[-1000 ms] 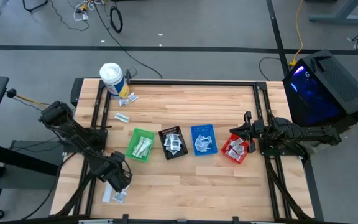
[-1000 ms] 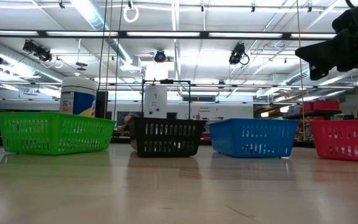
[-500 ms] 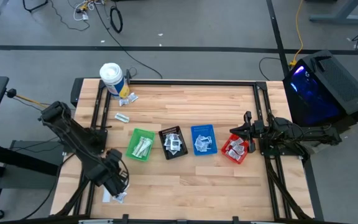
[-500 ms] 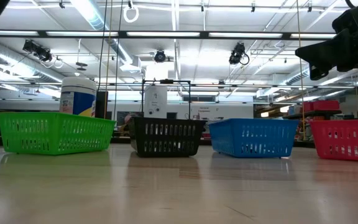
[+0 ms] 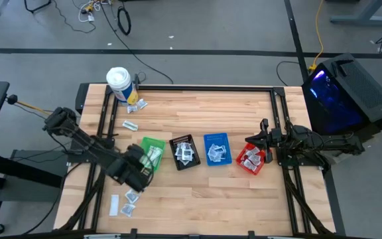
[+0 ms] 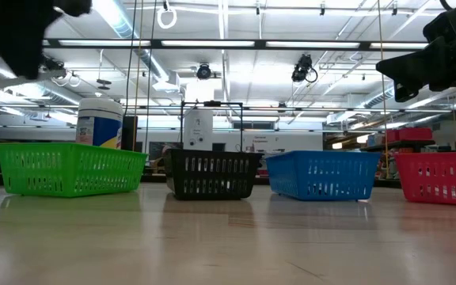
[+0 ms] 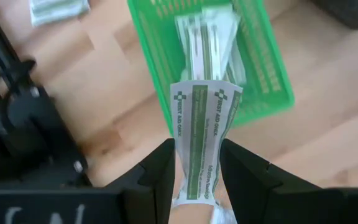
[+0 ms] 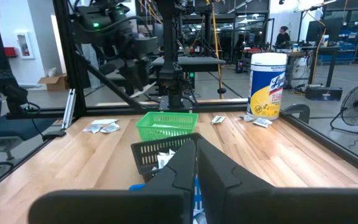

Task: Pick & Place First Aid Supplies
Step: Put the bandage into the green basket

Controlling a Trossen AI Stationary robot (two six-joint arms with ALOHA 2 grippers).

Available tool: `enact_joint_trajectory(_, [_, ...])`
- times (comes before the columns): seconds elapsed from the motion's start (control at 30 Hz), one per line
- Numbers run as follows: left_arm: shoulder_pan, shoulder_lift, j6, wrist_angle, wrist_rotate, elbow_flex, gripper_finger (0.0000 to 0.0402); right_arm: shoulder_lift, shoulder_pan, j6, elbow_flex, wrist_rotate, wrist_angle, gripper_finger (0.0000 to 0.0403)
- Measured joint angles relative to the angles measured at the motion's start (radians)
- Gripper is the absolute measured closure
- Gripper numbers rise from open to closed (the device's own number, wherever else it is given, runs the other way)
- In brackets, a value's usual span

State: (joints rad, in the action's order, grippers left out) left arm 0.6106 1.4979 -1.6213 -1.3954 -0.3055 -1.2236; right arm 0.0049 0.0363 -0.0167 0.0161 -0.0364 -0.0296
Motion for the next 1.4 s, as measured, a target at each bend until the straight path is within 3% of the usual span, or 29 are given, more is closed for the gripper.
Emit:
enact_joint_trajectory(0.23, [-0.16,0.0,0.19,0.012,-0.061,0.0,0.0266,0.0,0.0,0.0,0.0,0.0,0.0,0.038])
enact_joint_trajectory(0.5, [-0.267,0.0,0.295,0.115,-0.046,0.065,0.025,0.0,0.0,0.0,0.0,0.0,0.0,0.038])
enact_joint_trajectory(0.77, [-0.3,0.0,0.299,0.193,0.012,0.152,0.0233,0.0,0.0,0.0,0.0,0.0,0.0,0.038])
enact_joint_trajectory(1.17, [-0.307,0.001,0.303,0.214,0.039,0.158,0.0229,0.0,0.0,0.0,0.0,0.0,0.0,0.038])
enact_joint_trajectory(1.4, [-0.303,0.001,0.409,0.164,0.042,0.049,0.0229,0.0,0.0,0.0,0.0,0.0,0.0,0.038])
